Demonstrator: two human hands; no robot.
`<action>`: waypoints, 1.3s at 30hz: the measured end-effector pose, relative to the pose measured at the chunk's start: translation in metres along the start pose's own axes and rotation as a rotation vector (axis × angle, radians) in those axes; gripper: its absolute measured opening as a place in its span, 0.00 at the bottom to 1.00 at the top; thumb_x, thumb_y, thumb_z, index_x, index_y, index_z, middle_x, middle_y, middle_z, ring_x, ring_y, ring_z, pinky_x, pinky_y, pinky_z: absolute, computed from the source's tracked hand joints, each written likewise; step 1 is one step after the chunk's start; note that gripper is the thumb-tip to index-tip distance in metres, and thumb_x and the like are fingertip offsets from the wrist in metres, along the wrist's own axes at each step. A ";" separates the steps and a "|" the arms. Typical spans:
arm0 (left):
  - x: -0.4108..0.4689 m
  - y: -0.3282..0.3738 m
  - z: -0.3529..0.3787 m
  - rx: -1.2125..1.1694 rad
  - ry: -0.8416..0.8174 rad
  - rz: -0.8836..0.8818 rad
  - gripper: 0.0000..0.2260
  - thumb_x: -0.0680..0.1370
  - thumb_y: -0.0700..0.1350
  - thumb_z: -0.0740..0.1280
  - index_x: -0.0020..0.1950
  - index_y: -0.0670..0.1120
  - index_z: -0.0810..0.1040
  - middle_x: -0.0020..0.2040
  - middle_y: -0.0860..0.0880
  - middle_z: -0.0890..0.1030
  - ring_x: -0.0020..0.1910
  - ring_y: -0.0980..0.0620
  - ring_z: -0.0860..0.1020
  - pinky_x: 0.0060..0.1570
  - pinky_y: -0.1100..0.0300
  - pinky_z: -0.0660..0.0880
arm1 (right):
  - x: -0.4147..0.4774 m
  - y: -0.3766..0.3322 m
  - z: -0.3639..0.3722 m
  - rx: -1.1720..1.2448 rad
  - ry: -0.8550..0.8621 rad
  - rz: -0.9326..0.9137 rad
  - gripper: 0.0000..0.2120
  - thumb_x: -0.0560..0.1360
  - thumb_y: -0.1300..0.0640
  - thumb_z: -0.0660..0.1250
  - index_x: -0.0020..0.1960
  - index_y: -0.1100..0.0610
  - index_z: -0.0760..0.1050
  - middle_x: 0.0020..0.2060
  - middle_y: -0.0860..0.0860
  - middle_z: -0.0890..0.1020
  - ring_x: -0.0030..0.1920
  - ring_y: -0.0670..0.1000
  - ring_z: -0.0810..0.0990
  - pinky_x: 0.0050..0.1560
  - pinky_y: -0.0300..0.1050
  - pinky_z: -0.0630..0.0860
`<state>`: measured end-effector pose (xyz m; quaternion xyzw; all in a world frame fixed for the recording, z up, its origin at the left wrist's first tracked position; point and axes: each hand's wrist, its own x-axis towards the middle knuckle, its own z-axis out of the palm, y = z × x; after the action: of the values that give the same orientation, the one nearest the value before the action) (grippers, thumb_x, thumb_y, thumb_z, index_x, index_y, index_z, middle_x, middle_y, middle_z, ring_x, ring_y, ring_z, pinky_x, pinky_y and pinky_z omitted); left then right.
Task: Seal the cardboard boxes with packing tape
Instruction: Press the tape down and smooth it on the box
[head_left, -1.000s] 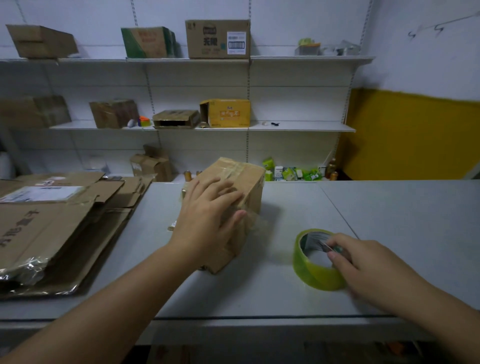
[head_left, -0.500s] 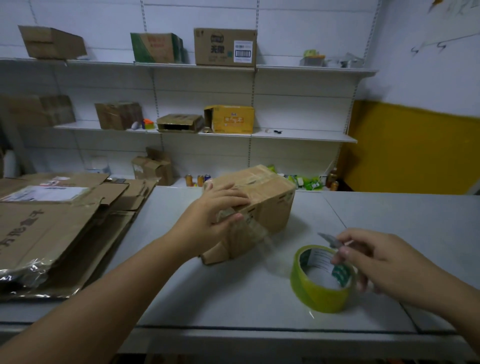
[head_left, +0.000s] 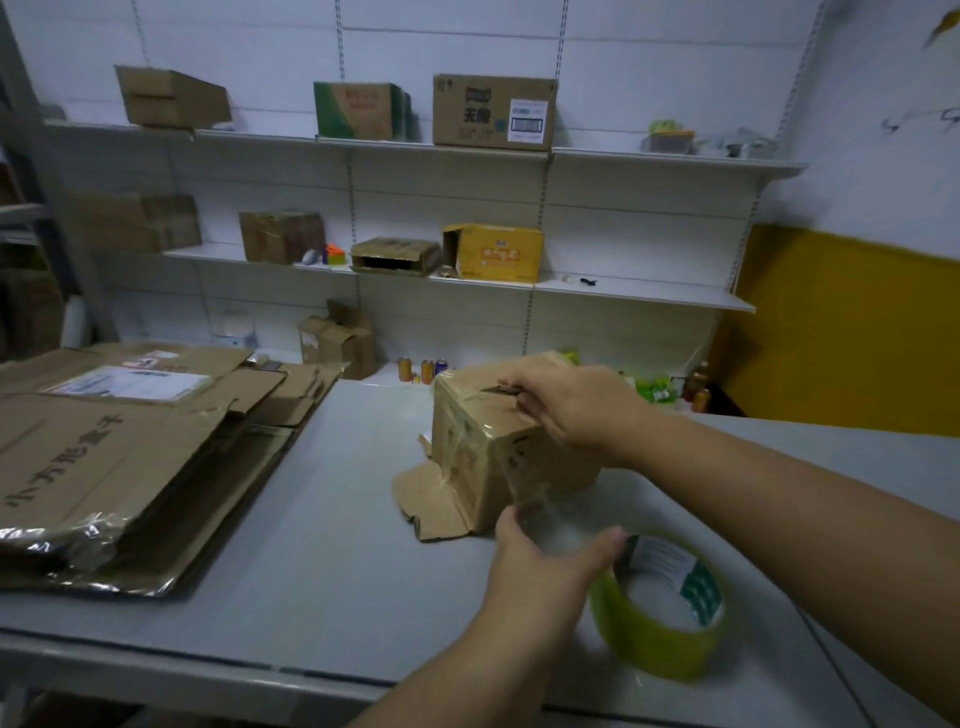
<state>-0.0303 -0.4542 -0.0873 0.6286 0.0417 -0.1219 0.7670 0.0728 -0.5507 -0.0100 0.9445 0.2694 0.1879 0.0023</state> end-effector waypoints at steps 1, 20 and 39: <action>0.005 0.001 0.001 0.003 0.019 -0.001 0.31 0.66 0.50 0.78 0.59 0.55 0.61 0.49 0.60 0.74 0.47 0.59 0.75 0.57 0.54 0.75 | 0.003 -0.002 0.005 -0.039 0.039 0.020 0.12 0.80 0.53 0.55 0.61 0.53 0.70 0.56 0.53 0.78 0.54 0.58 0.75 0.47 0.48 0.67; -0.040 0.031 -0.109 0.158 -0.418 -0.191 0.22 0.58 0.40 0.68 0.52 0.47 0.81 0.46 0.40 0.83 0.34 0.48 0.77 0.28 0.63 0.71 | -0.039 0.025 -0.002 -0.205 0.267 0.299 0.12 0.81 0.51 0.51 0.54 0.53 0.71 0.38 0.52 0.79 0.33 0.54 0.71 0.29 0.44 0.61; -0.057 0.016 -0.085 -0.076 -0.307 -0.245 0.13 0.74 0.31 0.62 0.53 0.44 0.79 0.34 0.38 0.81 0.23 0.47 0.71 0.23 0.62 0.68 | -0.101 0.001 0.021 -0.026 0.118 -0.094 0.14 0.78 0.50 0.53 0.43 0.53 0.75 0.26 0.47 0.77 0.23 0.48 0.74 0.21 0.38 0.65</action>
<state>-0.0736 -0.3605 -0.0770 0.5634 0.0050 -0.3070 0.7670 0.0021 -0.6010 -0.0650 0.9180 0.3108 0.2462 0.0075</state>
